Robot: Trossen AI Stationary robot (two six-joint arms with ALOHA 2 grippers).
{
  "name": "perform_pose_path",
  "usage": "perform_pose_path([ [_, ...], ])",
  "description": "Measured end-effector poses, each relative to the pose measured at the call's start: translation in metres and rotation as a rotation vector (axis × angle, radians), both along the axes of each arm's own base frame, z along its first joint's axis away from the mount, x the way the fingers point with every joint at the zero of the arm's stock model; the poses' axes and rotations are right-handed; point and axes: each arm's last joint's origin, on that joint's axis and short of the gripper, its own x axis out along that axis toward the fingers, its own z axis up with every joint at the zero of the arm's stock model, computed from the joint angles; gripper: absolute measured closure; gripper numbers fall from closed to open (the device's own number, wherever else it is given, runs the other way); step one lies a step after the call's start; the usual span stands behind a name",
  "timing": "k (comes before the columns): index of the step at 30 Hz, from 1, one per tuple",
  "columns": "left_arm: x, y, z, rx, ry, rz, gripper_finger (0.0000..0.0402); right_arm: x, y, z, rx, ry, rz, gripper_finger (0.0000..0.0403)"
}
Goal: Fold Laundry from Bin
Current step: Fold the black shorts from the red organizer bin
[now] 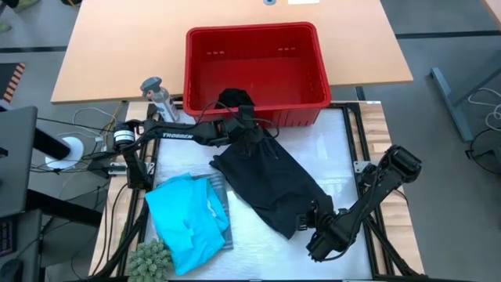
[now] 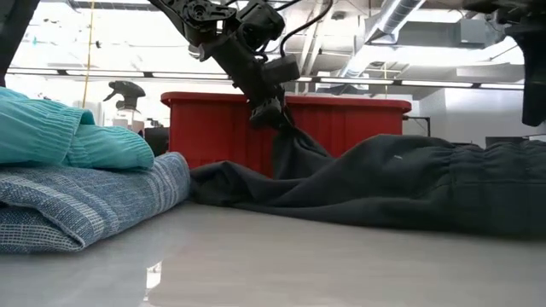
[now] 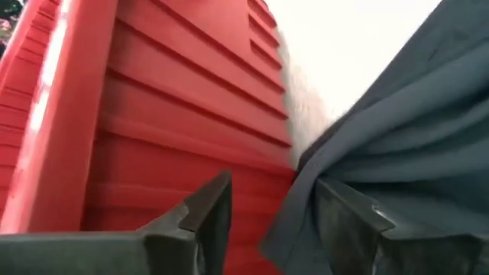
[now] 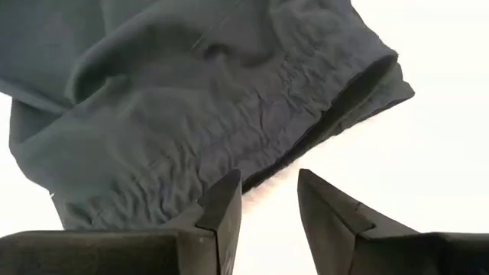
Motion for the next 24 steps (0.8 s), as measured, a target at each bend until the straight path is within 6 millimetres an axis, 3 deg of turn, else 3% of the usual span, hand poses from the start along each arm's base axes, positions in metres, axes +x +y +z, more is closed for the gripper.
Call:
perform_pose_path([
  [7, 0.0, -0.006, -0.001, 0.028, 0.07, -0.016, 0.0233, 0.0, -0.006, 0.0, 0.02, 0.072, -0.039, 0.0256],
  [11, 0.0, -0.01, -0.001, 0.051, 0.093, -0.042, 0.0232, 0.005, -0.003, 0.001, -0.059, -0.039, 0.062, 0.0264],
  [19, 0.0, -0.017, 0.006, 0.221, 0.17, 0.109, 0.0232, 0.005, 0.009, 0.0, -0.013, -0.073, 0.157, 0.026],
  [24, -0.004, -0.032, 0.02, 0.071, 0.093, 0.002, 0.0232, 0.0, 0.026, 0.001, -0.021, -0.185, 0.232, 0.0243],
])
